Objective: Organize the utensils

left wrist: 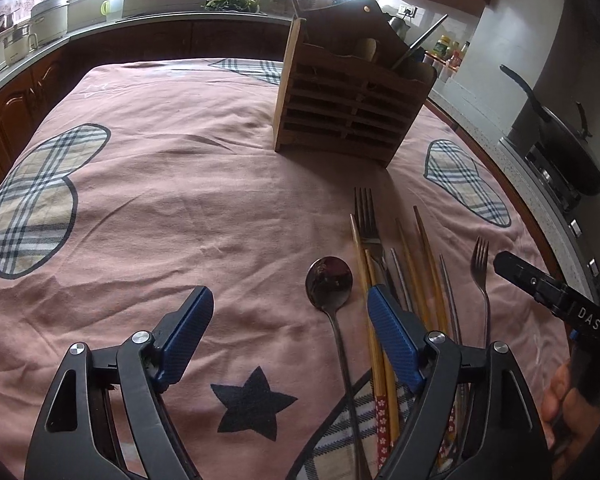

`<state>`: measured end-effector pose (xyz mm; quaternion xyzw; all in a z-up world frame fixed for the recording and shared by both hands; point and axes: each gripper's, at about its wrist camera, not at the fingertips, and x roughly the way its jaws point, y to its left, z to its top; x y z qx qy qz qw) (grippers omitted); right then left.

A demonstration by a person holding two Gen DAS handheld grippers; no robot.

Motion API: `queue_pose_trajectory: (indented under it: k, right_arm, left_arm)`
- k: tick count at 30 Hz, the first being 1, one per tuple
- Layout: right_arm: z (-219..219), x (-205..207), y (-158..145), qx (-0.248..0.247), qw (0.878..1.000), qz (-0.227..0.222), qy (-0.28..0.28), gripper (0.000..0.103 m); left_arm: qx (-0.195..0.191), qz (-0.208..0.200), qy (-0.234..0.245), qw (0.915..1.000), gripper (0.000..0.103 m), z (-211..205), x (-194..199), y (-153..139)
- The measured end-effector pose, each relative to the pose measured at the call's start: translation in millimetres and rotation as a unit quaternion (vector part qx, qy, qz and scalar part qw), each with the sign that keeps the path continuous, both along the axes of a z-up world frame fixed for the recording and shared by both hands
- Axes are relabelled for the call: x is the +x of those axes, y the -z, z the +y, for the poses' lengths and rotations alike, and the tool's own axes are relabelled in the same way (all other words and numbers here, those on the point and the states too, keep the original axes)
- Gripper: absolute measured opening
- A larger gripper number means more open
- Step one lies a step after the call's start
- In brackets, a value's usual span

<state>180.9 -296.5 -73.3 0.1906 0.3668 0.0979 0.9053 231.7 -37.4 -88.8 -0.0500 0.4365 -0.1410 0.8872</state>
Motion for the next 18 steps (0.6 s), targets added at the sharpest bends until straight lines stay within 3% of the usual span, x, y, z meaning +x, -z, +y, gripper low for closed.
queue_pose_trajectory:
  k: [5, 12, 15, 18]
  right_arm:
    - [12.3, 19.9, 16.8, -0.012, 0.999, 0.029, -0.013, 0.03]
    - [22.9, 38.3, 35.4, -0.026, 0.998, 0.052, -0.024, 0.026]
    - [26.9, 42.1, 34.3, -0.039, 0.998, 0.05, -0.029, 0.024]
    - [31.4, 42.8, 33.6, -0.063, 0.996, 0.049, -0.029, 0.016]
  left_arm:
    - [0.02, 0.012, 0.018, 0.9996, 0.079, -15.0, 12.2, 9.7]
    - [0.047, 0.016, 0.034, 0.9982, 0.068, -28.7, 23.3, 21.1]
    - [0.056, 0.006, 0.036, 0.9978, 0.053, -31.3, 23.2, 21.6]
    - [0.064, -0.001, 0.044, 0.997, 0.025, -34.5, 23.7, 21.4]
